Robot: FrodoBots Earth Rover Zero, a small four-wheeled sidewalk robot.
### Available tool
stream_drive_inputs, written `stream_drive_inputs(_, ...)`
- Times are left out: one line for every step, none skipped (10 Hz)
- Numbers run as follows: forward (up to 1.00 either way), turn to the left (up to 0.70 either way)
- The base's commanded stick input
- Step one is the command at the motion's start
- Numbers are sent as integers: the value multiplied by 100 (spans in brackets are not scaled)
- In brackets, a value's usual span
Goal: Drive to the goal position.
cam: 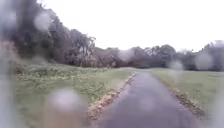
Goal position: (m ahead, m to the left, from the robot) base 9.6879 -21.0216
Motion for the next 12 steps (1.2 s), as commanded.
stream_drive_inputs(85,0)
stream_drive_inputs(85,0)
stream_drive_inputs(85,0)
stream_drive_inputs(85,0)
stream_drive_inputs(85,0)
stream_drive_inputs(85,0)
stream_drive_inputs(85,0)
stream_drive_inputs(85,0)
stream_drive_inputs(85,0)
stream_drive_inputs(85,0)
stream_drive_inputs(85,0)
stream_drive_inputs(85,0)
